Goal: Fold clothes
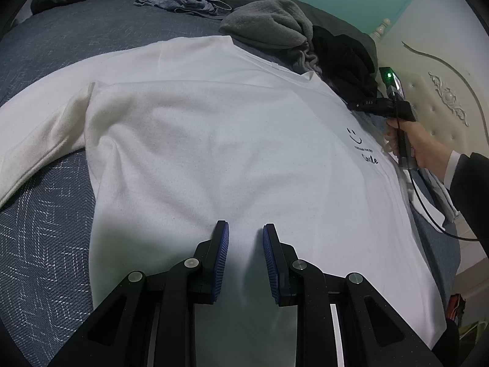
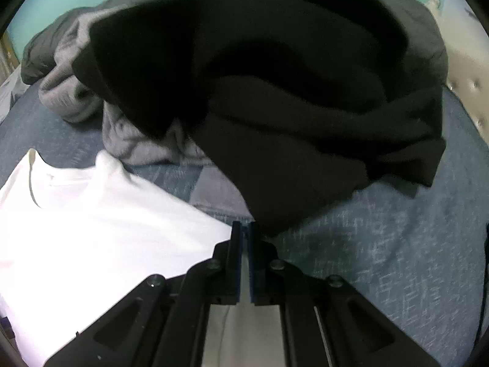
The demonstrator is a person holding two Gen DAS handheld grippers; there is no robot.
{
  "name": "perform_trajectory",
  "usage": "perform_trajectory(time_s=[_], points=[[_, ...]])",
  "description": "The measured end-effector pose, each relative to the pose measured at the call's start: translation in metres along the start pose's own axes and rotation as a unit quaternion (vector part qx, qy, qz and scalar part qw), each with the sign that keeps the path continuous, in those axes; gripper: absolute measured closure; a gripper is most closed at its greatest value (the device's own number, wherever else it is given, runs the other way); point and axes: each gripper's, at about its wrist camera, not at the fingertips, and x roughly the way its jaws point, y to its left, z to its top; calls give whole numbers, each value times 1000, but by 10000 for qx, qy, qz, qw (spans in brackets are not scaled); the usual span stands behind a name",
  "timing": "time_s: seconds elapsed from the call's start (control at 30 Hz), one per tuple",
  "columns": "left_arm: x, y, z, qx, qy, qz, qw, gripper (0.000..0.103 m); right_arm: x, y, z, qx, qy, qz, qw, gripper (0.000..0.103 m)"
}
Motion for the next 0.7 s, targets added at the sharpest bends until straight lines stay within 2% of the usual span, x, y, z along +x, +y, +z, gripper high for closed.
perform_trajectory(time_s=[0.23,0.33,0.4,0.47,0.57,0.63,0.7], points=[[-1,0,0,6,15,9,10000,78,-12,-19,-1,344,-97,265,9990,97],[-2,-2,0,31,25,47,10000,78,-16,-25,-8,352,-13,467,9983,96],[-1,-2,0,27,30,45,10000,78,-14,-25,-13,348,64,588,9976,84],[-1,-1,0,22,35,42,10000,78,-8,-26,-18,320,174,588,9976,81],[-1,-1,1,15,42,37,10000,78,4,-30,-28,249,381,601,9972,81],[0,-1,1,19,54,40,10000,78,6,-23,-32,79,493,365,9981,83],[1,-1,2,20,65,43,10000,78,2,-29,-29,199,370,203,9989,84]])
